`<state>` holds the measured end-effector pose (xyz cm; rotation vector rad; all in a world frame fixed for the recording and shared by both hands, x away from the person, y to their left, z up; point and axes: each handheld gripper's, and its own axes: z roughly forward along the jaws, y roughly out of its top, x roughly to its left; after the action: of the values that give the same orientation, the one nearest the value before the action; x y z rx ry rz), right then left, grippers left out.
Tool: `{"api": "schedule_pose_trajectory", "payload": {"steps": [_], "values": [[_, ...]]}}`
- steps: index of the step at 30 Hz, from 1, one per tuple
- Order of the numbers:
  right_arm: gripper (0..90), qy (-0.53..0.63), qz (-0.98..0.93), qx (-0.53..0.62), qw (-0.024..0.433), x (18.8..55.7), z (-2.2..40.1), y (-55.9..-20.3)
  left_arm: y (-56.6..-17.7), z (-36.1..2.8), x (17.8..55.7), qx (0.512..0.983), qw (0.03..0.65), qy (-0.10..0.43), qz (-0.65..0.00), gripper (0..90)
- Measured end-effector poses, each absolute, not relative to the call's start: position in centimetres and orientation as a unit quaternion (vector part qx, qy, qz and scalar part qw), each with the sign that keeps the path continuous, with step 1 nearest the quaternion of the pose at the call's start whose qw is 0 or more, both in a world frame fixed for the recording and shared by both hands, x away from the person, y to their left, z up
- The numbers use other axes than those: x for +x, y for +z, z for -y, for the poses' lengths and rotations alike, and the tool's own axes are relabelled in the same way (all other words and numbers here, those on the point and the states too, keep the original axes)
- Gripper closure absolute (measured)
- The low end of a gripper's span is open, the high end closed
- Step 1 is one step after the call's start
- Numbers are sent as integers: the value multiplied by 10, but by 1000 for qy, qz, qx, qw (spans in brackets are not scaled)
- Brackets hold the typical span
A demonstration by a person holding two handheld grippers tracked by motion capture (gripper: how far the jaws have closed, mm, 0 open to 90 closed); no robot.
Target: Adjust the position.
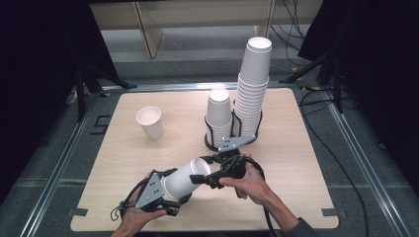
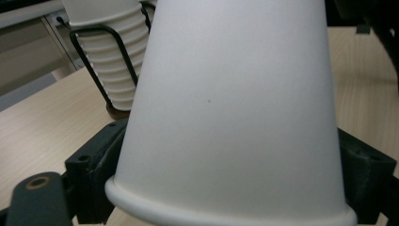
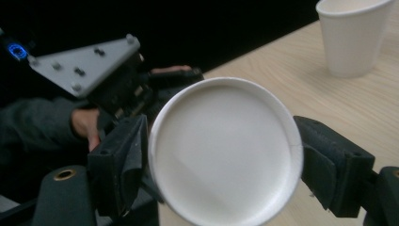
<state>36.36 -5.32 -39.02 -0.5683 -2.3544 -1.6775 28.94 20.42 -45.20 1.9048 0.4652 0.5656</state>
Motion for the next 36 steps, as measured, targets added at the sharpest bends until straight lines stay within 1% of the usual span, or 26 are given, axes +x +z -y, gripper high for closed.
{"api": "schedule_pose_trajectory", "payload": {"steps": [2, 4, 6, 9, 10, 12, 14, 15, 16, 17, 18, 20, 21, 22, 24, 31, 32, 33, 36], "values": [[222, -549, 813, -186, 61, 364, 57, -387, -453, -205, 290, 805, 509, 236, -195, 134], [204, -531, 829, -171, 39, 363, 58, -383, -455, -204, 291, 813, 496, 231, -200, 137], [202, -508, 847, -155, 12, 359, 59, -379, -456, -203, 291, 828, 472, 235, -189, 137], [198, -468, 874, -131, -23, 353, 57, -374, -459, -199, 291, 846, 449, 225, -181, 137], [197, -454, 882, -117, -44, 352, 55, -373, -459, -198, 290, 853, 435, 226, -177, 137], [196, -423, 896, -124, -44, 345, 52, -374, -461, -196, 290, 859, 431, 218, -169, 137], [197, -409, 906, -93, -55, 344, 48, -375, -460, -194, 288, 865, 421, 217, -164, 137], [197, -397, 911, -105, -44, 340, 46, -376, -461, -193, 288, 864, 425, 216, -161, 137], [199, -393, 914, -80, -56, 342, 44, -377, -461, -193, 287, 866, 421, 217, -157, 137], [198, -385, 917, -95, -47, 338, 43, -378, -461, -192, 286, 868, 418, 218, -158, 137], [199, -381, 920, -73, -54, 339, 41, -379, -460, -192, 286, 872, 413, 215, -151, 137], [195, -366, 926, -71, -61, 337, 38, -380, -461, -192, 286, 873, 414, 213, -147, 138], [196, -363, 928, -62, -60, 336, 37, -382, -459, -193, 286, 881, 395, 220, -138, 138], [198, -359, 930, -55, -59, 336, 36, -383, -461, -191, 286, 876, 407, 213, -144, 138], [199, -346, 935, -46, -60, 334, 33, -385, -459, -192, 287, 886, 389, 215, -129, 138], [199, -298, 952, -11, -67, 328, 24, -394, -459, -192, 285, 895, 378, 207, -115, 139], [198, -291, 954, -8, -69, 328, 22, -395, -459, -192, 285, 897, 369, 216, -111, 139], [198, -285, 956, -2, -70, 327, 21, -396, -458, -193, 285, 901, 363, 210, -109, 140], [201, -274, 959, 7, -70, 326, 17, -401, -460, -190, 284, 901, 367, 207, -101, 140]]}}
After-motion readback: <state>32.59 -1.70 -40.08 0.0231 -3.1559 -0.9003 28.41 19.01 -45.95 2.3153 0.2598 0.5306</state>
